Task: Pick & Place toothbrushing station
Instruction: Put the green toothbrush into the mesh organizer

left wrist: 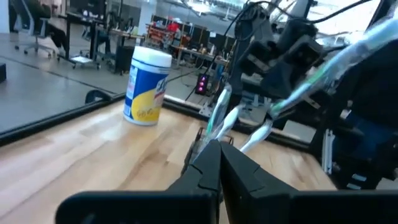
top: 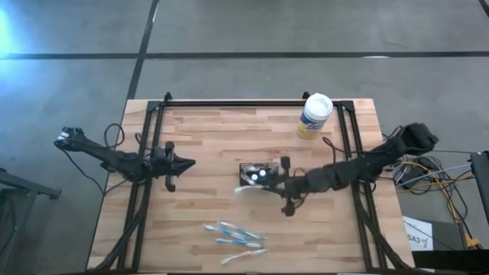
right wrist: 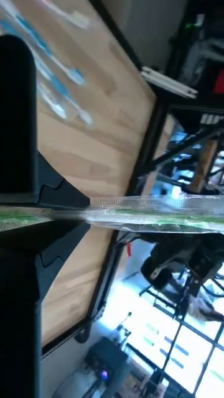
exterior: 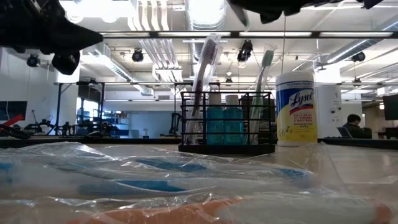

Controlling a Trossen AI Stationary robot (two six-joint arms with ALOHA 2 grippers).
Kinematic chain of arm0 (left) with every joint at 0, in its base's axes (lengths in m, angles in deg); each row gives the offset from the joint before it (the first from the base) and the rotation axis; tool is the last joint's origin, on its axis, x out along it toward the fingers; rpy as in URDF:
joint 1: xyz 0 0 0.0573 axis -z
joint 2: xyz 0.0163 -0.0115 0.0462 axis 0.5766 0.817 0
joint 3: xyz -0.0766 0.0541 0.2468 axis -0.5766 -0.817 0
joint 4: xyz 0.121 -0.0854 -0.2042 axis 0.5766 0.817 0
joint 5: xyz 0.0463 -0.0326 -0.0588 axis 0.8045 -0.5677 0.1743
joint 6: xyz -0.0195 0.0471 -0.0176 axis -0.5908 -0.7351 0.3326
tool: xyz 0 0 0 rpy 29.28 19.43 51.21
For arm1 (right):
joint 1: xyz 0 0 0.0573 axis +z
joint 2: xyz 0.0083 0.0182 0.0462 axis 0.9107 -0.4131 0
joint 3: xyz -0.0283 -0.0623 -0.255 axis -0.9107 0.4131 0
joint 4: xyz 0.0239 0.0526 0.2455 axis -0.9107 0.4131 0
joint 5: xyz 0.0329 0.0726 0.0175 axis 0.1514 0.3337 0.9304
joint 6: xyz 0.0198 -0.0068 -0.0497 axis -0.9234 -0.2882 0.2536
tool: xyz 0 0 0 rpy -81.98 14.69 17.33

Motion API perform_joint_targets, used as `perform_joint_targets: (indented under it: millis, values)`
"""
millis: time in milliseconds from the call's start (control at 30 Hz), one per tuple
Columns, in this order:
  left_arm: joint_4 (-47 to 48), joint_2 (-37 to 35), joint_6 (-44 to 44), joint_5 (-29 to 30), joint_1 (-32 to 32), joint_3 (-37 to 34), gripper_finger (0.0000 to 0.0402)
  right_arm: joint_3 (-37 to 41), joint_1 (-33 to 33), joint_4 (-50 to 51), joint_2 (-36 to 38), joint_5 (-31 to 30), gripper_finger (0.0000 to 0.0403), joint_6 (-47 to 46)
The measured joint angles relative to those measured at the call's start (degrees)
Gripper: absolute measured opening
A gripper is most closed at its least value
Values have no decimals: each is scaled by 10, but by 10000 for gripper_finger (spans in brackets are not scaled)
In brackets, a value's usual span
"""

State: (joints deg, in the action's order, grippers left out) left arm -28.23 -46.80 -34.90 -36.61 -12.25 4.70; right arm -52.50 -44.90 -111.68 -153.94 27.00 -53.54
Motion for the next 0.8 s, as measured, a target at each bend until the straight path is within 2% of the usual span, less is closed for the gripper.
perform_joint_targets:
  millis: [167, 467, 667, 800]
  values:
    - [1, 7, 33, 0, 0, 12, 6, 1, -26, -12, -8, 84, 22, -1]
    - [0, 17, 46, -3, 0, 14, 5, 2, -28, -30, -8, 90, 23, 11]
    - [-4, 54, 59, -77, 0, 43, 5, 39, -27, -139, -8, 165, 23, -2]
    - [-36, 103, 42, -81, 0, 67, 7, 58, -27, -169, -8, 155, 23, -6]
